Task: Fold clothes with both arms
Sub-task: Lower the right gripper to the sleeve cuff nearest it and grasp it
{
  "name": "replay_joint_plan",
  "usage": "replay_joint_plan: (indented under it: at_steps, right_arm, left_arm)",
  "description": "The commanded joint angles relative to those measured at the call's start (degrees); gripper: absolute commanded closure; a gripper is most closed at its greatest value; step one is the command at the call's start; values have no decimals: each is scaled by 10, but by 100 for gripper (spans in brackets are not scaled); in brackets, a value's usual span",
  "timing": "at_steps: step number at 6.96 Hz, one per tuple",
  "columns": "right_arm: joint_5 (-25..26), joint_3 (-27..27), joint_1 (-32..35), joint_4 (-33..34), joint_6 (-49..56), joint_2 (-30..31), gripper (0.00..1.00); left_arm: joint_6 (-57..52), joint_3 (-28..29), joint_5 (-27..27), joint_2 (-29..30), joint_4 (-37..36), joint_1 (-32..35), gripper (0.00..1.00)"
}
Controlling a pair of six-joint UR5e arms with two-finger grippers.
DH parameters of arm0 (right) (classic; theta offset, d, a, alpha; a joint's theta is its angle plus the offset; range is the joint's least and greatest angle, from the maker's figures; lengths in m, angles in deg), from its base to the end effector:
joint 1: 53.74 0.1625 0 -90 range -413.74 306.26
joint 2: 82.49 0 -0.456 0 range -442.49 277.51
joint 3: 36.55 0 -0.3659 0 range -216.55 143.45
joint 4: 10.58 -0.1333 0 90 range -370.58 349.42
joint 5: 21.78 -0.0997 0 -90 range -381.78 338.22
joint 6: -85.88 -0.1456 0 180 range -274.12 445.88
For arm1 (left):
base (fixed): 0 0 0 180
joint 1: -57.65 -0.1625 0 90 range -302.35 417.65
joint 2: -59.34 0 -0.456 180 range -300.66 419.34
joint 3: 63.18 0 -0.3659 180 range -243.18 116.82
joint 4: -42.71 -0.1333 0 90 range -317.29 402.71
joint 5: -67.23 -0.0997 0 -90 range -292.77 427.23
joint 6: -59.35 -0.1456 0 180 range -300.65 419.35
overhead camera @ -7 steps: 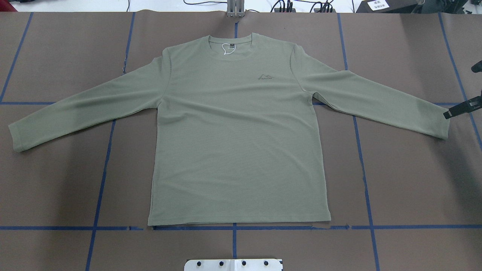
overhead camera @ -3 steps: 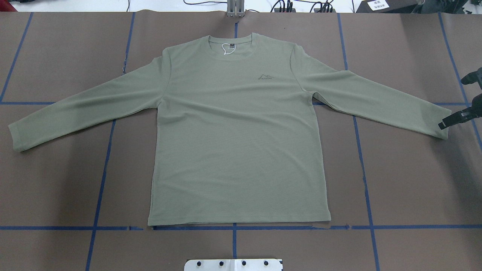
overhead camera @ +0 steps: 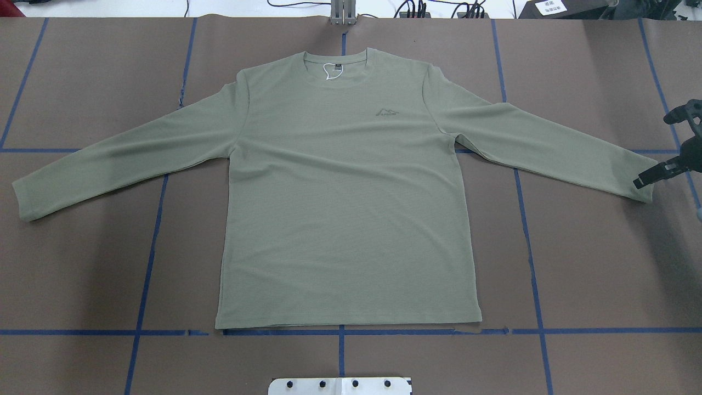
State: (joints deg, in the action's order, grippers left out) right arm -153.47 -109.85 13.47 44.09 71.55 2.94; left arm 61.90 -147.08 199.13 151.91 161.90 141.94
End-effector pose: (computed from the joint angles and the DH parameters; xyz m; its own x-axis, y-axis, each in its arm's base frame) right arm -0.1711 -0.5014 0.7546 0.6568 -0.3046 0.6898 0.1997 0.9524 0.2304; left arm 0.0161 -0.5234 0.6951 0.7151 0.3215 -0.6206 -0.0579 0.9121 0.4058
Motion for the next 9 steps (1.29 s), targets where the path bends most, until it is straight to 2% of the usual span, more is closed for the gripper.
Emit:
replay_joint_plan:
  at_steps: [1,4,5,6,7,9]
  right_arm:
    - [5,3,-2,0,2,-4,1]
    - [4,6,-1,0,5,4,1]
    - [4,6,-1,0,4,4,17]
    - [3,5,-1,0,5,4,51]
    - [3,5,-1,-1,6,4,70]
    - [-3,-3,1,-1,8,3,88]
  left_arm:
    - [0,0,0,-1,1,0,0]
    - [1,-3,0,0,3,0,0]
    - [0,-3,0,-1,3,0,0]
    - [0,-3,0,-1,3,0,0]
    - [1,-3,0,-1,3,0,0]
    - [1,-2,0,-1,4,0,0]
